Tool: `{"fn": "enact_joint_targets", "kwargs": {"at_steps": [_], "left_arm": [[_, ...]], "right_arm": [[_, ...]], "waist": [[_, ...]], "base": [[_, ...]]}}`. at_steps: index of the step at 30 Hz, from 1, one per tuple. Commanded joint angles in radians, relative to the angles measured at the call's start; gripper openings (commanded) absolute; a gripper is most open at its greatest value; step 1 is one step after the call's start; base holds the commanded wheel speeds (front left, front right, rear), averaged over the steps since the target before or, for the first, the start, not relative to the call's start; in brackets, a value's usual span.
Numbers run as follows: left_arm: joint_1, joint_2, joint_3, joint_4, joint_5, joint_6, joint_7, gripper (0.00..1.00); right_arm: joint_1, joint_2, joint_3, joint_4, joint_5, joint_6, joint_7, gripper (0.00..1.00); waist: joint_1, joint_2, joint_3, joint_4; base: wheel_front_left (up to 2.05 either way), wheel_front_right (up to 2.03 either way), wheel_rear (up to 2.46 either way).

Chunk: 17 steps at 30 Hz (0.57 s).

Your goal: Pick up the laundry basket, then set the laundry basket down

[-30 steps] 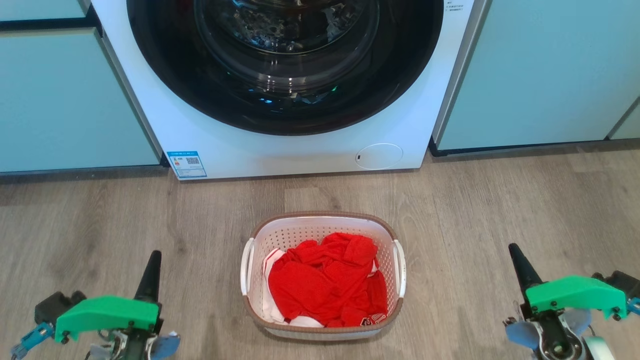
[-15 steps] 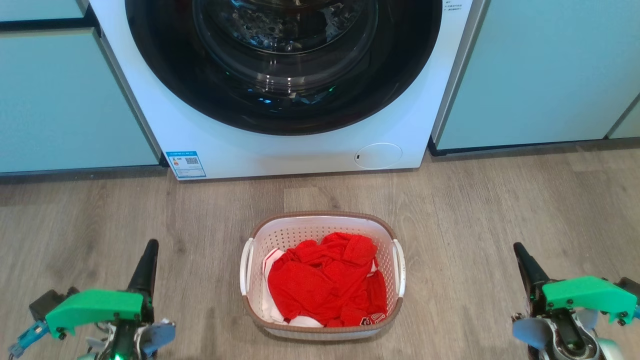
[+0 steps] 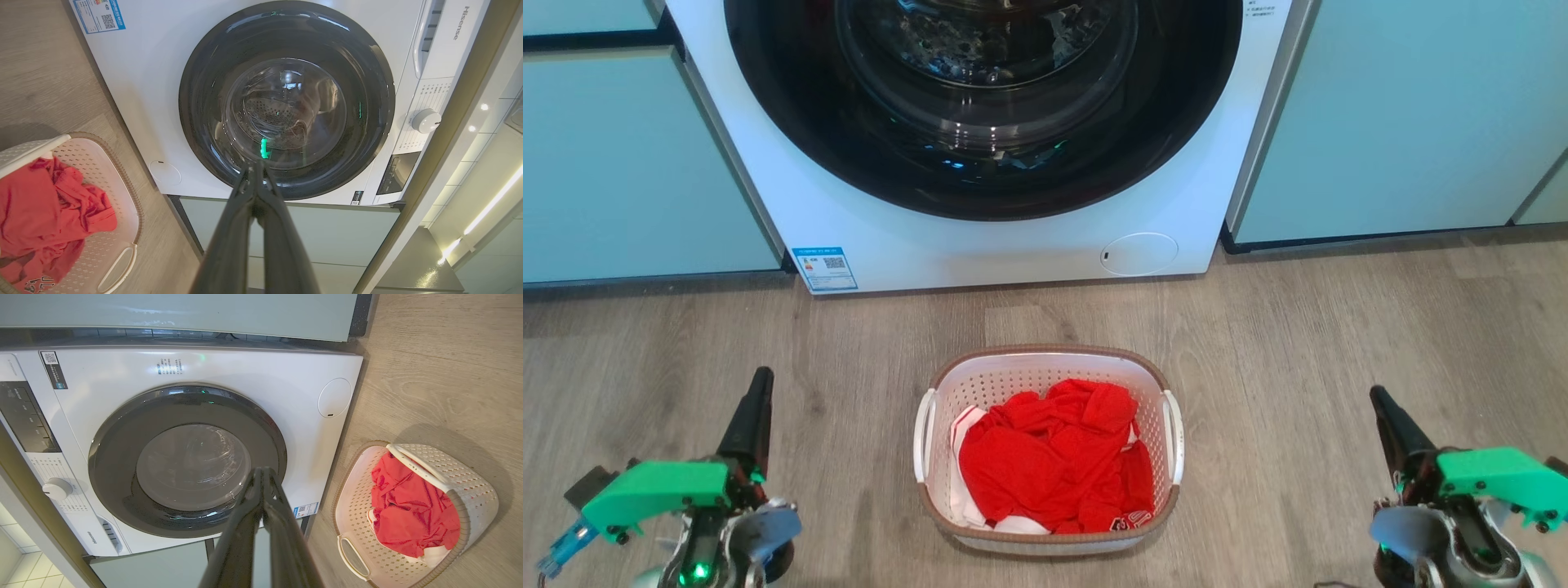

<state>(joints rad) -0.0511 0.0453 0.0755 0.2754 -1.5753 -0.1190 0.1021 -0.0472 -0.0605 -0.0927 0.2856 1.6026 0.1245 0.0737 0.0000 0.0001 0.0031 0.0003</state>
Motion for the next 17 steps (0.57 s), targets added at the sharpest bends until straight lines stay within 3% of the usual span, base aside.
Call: {"fn": "enact_joint_targets", "kwargs": {"at_steps": [1,17], "left_arm": [[-0.056,0.005,0.038,-0.030,-0.025,-0.011,0.010,0.00],[-0.057,0.005,0.039,-0.030,-0.033,-0.012,0.011,0.00]], "right_arm": [[-0.057,-0.014,0.014,-0.042,0.026,0.006,0.011,0.00],[-0.058,-0.010,0.006,-0.042,0.029,0.006,0.017,0.00]], "waist": [[0.0000,-0.0001,0.000,0.000],[0.0000,-0.0001,0.000,0.000]], "base": [[0.00,0.00,0.00],[0.00,0.00,0.00]]}}
